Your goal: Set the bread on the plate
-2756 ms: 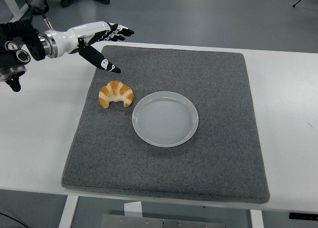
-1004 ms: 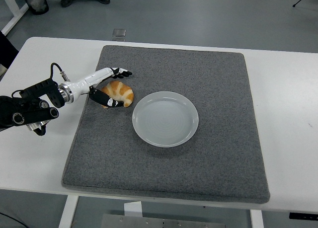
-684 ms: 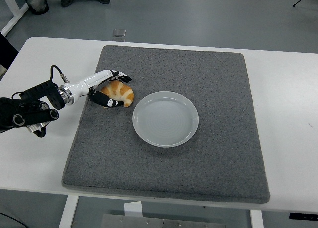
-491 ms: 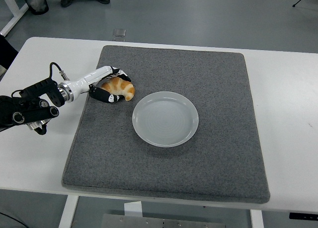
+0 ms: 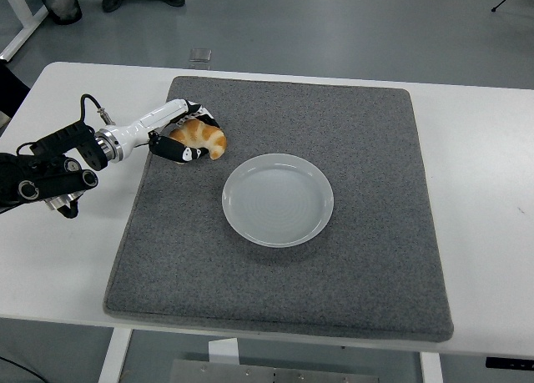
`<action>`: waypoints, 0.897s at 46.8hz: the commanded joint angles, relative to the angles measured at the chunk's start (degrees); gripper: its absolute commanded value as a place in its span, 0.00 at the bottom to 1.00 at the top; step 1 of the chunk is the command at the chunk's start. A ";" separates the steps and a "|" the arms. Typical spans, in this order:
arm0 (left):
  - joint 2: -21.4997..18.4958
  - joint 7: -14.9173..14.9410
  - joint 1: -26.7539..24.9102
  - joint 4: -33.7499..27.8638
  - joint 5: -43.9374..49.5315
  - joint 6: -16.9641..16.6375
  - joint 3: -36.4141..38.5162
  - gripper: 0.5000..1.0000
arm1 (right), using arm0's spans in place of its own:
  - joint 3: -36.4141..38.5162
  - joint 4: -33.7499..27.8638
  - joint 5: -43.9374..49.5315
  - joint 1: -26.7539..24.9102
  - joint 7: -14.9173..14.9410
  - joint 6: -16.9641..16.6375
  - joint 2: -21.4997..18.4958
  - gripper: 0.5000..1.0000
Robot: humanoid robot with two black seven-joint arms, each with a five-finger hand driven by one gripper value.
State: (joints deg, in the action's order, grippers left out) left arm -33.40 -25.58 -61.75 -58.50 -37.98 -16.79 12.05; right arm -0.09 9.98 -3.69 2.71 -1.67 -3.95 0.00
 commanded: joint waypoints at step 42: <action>-3.97 1.76 -19.28 6.21 0.10 8.00 -4.41 0.00 | 0.00 -0.05 0.00 0.02 0.00 0.00 0.00 0.91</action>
State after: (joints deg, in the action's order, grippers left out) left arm -39.89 -24.38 -80.02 -51.60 -37.84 -8.73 7.53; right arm -0.08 9.93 -3.69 2.66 -1.67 -3.96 0.00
